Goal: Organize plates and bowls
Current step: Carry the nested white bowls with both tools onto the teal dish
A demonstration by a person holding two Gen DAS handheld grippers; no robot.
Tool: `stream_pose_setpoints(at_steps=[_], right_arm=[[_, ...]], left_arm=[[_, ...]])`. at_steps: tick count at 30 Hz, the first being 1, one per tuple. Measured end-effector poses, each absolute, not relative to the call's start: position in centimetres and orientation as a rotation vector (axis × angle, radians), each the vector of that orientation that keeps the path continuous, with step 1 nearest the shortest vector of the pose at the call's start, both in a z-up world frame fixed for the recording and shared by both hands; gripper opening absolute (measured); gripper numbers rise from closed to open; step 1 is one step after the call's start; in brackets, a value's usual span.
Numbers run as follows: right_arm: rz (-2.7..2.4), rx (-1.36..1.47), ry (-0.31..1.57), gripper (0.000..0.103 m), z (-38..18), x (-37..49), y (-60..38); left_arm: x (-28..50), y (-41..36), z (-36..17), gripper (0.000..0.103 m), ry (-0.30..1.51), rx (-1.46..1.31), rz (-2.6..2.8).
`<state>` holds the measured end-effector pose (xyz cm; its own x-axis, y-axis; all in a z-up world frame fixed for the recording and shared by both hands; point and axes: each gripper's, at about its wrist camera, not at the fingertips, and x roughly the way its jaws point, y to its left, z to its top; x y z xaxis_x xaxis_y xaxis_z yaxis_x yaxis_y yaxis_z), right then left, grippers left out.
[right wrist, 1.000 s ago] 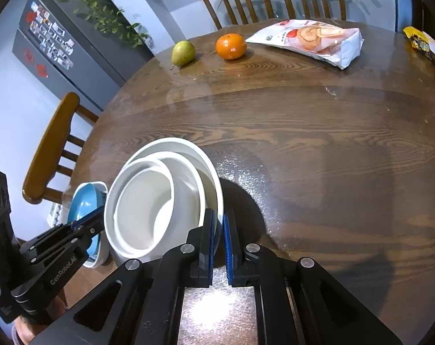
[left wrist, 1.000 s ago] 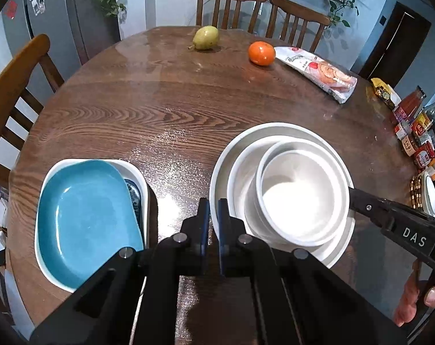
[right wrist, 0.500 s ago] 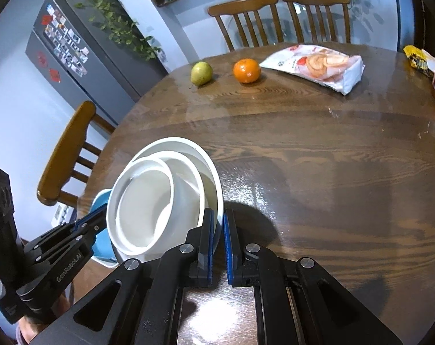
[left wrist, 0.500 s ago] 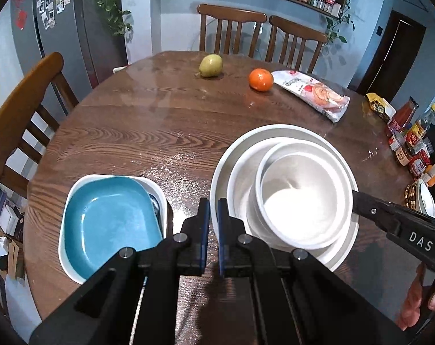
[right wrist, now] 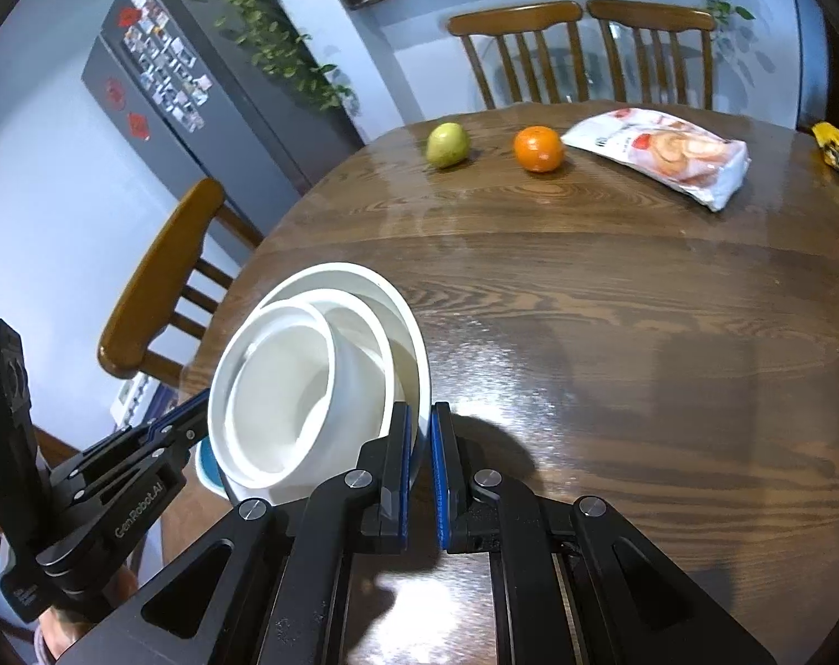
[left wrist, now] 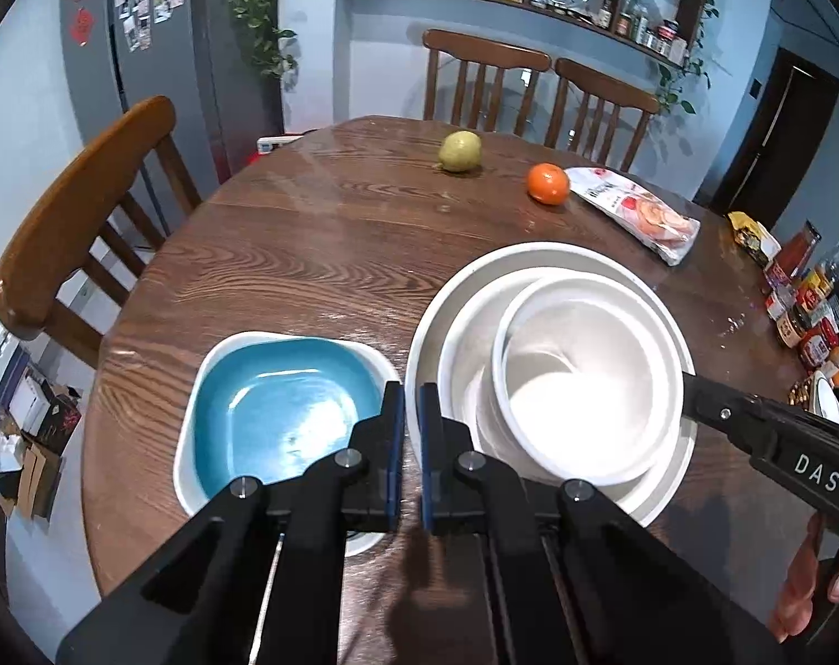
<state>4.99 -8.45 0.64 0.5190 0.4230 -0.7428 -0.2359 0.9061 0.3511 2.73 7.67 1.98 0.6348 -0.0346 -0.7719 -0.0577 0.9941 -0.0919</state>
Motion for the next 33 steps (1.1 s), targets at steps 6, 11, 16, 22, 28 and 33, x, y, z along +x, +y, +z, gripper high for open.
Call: stream_pose_setpoints(at_steps=[6,11,16,22,28,33], right_arm=[[0.438,0.201,0.952,0.009,0.6,4.7,-6.2],[0.468,0.187,0.958,0.009,0.5,4.7,-4.1],[0.498,0.172,0.968,0.009,0.3,4.8,-1.9],[0.533,0.162,0.977,0.009,0.0,4.9,0.2],[0.546,0.158,0.988,0.009,-0.3,5.3,1.2],[0.558,0.147,0.994,0.009,-0.4,5.6,2.1]], left_arm=[[1.9,9.8,2.2,0.000,0.877,-0.125,0.056],[1.4,11.7,2.1,0.000,0.878,-0.139,0.088],[1.0,13.7,2.0,0.000,0.884,-0.150,0.120],[0.6,15.7,2.0,0.000,0.888,-0.155,0.156],[0.5,16.9,1.8,0.000,0.892,-0.160,0.169],[0.5,17.8,1.7,0.000,0.894,-0.165,0.182]])
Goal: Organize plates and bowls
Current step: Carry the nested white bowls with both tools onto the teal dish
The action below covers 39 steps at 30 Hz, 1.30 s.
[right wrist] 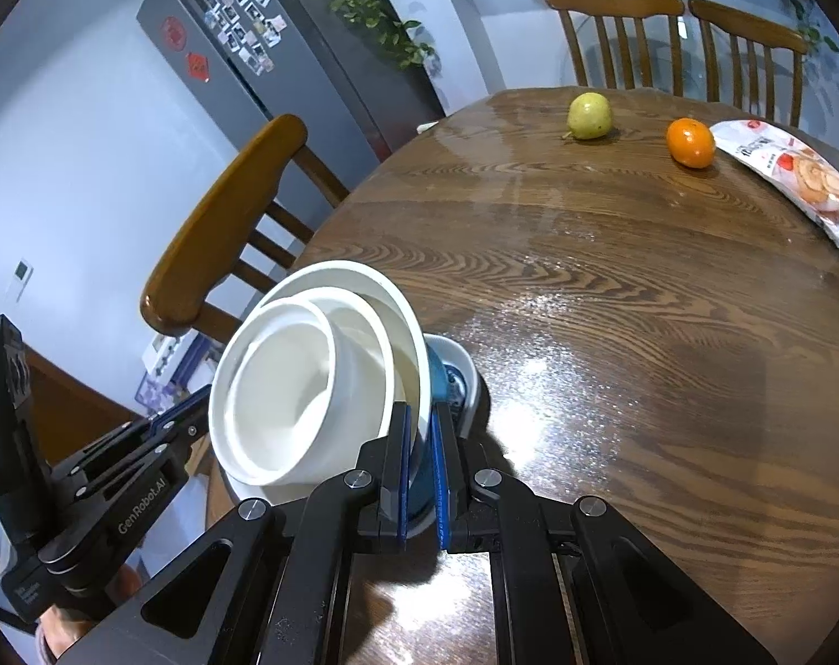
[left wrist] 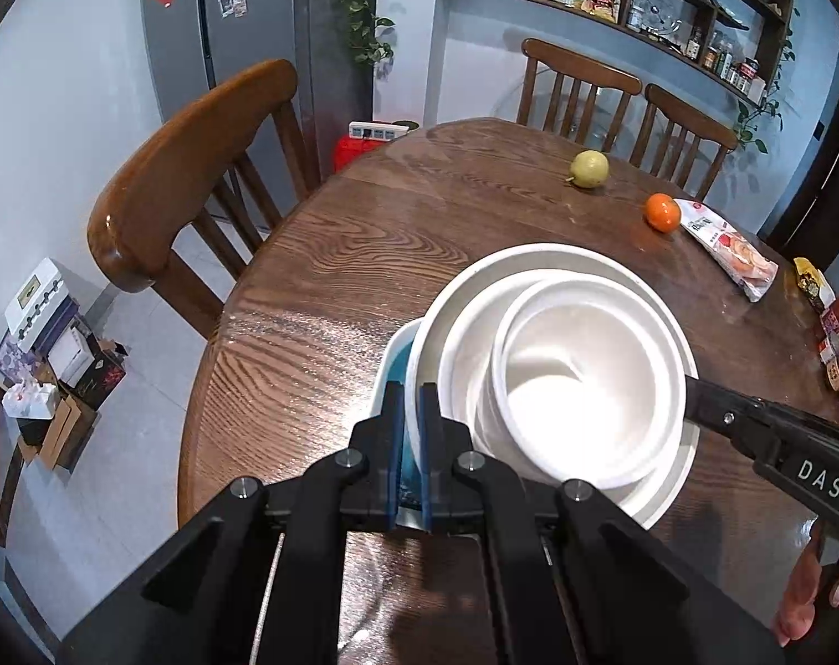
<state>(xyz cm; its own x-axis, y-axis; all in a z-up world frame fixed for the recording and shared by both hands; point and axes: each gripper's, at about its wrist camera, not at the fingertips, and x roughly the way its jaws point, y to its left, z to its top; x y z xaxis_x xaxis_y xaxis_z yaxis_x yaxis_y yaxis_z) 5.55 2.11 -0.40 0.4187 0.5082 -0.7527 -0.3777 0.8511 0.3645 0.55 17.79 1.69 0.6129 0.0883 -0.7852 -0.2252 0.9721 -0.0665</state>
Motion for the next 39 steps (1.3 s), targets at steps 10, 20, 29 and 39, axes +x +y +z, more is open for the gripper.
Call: stream_pose_setpoints(at_steps=[10,20,29,39], right_arm=[[0.568,0.134,1.012,0.009,-1.0,6.0,3.8],[0.555,0.141,1.039,0.009,-2.0,6.4,4.4],[0.536,0.149,1.059,0.009,-2.6,6.7,4.3],[0.519,0.169,1.104,0.009,-3.9,7.1,4.1]], left_arm=[[0.8,19.1,1.1,0.000,0.910,-0.164,0.196],[1.4,19.8,0.1,0.000,0.938,-0.161,0.190],[1.8,19.5,-0.4,0.000,0.956,-0.152,0.180],[2.4,19.2,-1.5,0.000,0.996,-0.145,0.178]])
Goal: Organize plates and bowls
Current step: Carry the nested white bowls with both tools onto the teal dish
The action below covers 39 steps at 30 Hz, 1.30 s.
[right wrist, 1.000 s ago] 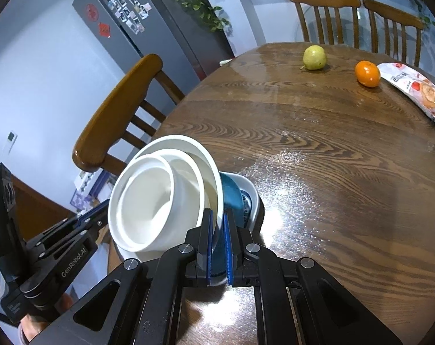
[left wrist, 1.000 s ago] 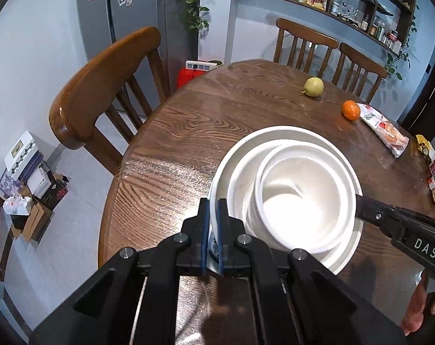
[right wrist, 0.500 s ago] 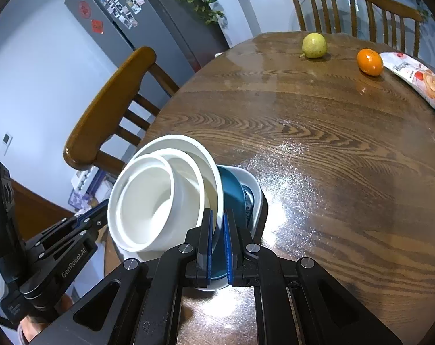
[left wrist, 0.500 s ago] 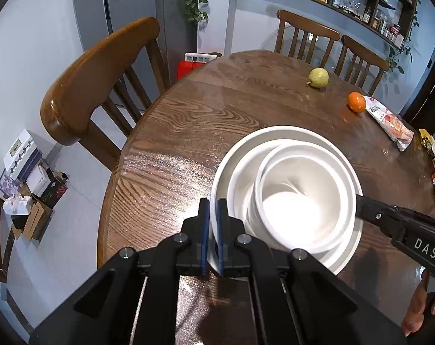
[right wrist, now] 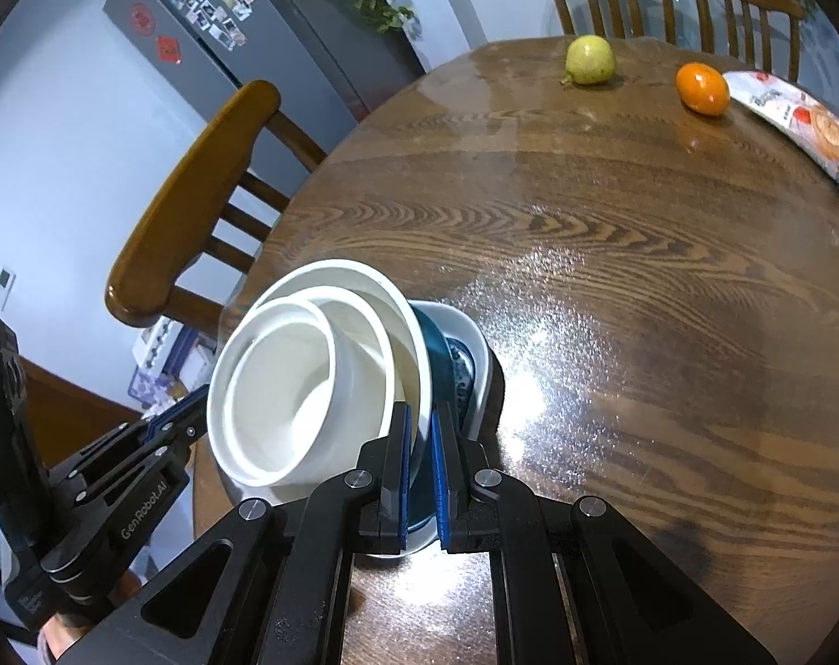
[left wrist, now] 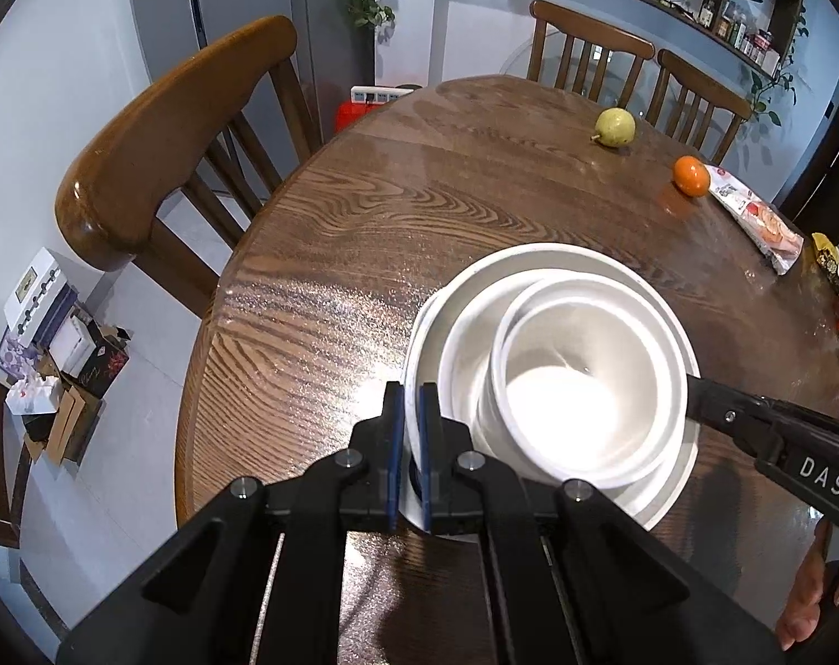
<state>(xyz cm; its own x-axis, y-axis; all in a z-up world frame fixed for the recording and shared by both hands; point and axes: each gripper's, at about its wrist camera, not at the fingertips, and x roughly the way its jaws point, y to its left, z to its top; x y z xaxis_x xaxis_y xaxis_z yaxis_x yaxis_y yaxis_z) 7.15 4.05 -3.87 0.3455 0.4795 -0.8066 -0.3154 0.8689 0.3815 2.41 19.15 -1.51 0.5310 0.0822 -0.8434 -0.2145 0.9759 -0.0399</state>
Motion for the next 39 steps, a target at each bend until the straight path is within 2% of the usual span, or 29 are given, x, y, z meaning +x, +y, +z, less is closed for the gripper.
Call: stream_pose_setpoints(at_steps=[8,39], right_arm=[[0.495,0.186,1.133,0.009,-4.7,8.0,4.0],[0.392,0.128,1.038,0.009,-4.4,12.4,4.5]], left_arm=[[3.1,18.7,-1.5,0.000,0.986,-0.105,0.181],[7.6,17.0,-1.8,0.001,0.914,-0.015,0.178]])
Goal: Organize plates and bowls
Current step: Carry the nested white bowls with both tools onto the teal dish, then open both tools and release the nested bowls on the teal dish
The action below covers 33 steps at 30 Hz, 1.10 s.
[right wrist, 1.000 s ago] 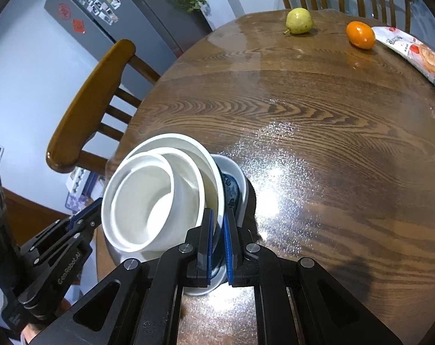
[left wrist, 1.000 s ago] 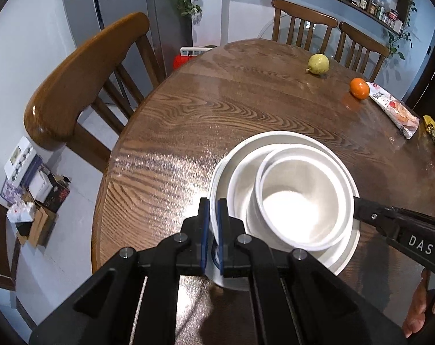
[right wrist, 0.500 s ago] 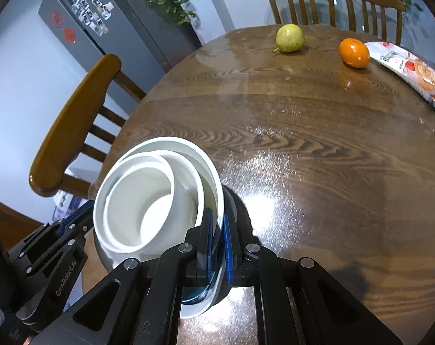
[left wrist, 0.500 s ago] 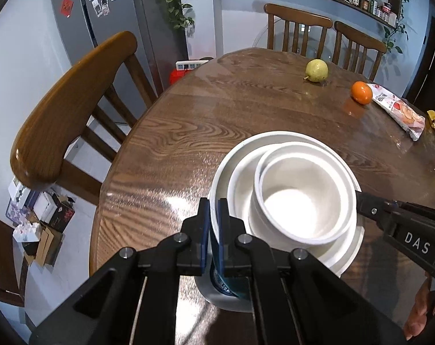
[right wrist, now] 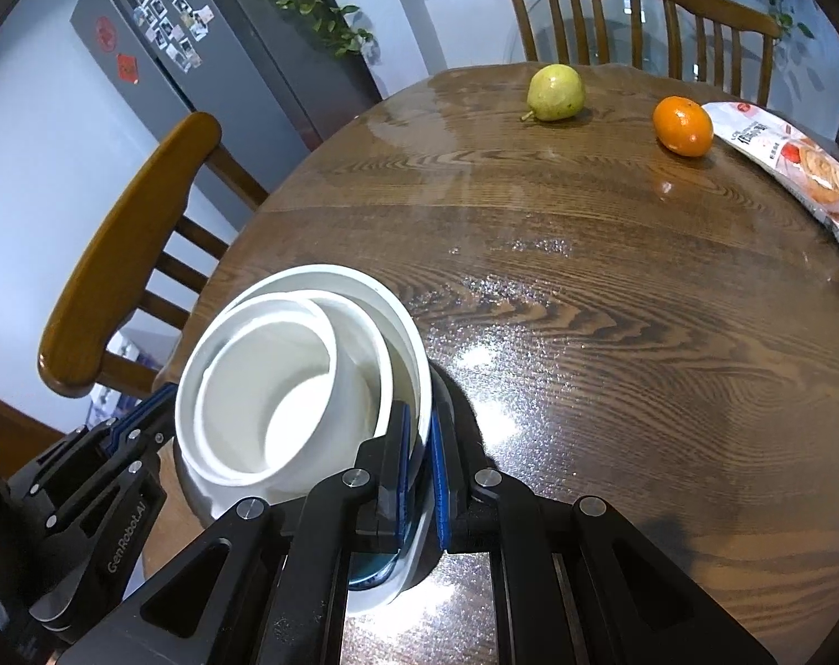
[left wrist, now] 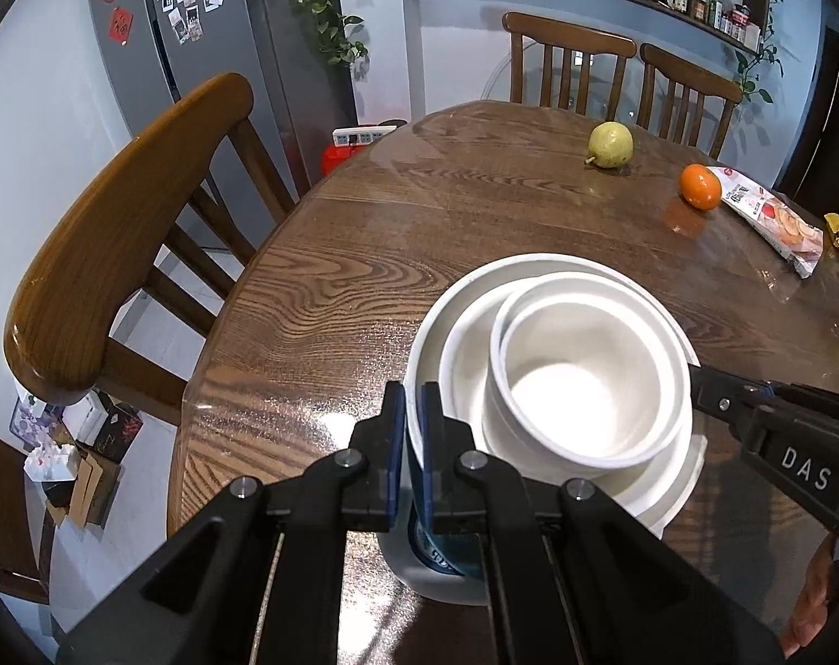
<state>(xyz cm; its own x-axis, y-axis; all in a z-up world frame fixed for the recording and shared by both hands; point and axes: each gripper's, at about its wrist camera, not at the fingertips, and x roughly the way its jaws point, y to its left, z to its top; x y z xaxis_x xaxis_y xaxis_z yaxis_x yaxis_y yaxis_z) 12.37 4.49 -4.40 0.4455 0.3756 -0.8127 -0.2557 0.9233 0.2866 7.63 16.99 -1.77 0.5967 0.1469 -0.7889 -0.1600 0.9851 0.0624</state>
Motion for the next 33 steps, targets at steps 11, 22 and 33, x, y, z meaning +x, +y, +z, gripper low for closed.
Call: stream_pose_setpoints(at_steps=[11,22,33], right_arm=[[0.370,0.148,1.026,0.009,-4.4,12.1,4.0],[0.358,0.136,1.021,0.009,-4.1,12.0,3.9],[0.359,0.148,0.980,0.009,-2.8,11.8,3.5]], left_arm=[[7.5,18.0,-1.7,0.034,0.914,-0.043,0.227],[7.3,19.0,-1.8,0.064,0.914,-0.060,0.256],[6.9,19.7,-1.2,0.078,0.885,-0.061,0.270]])
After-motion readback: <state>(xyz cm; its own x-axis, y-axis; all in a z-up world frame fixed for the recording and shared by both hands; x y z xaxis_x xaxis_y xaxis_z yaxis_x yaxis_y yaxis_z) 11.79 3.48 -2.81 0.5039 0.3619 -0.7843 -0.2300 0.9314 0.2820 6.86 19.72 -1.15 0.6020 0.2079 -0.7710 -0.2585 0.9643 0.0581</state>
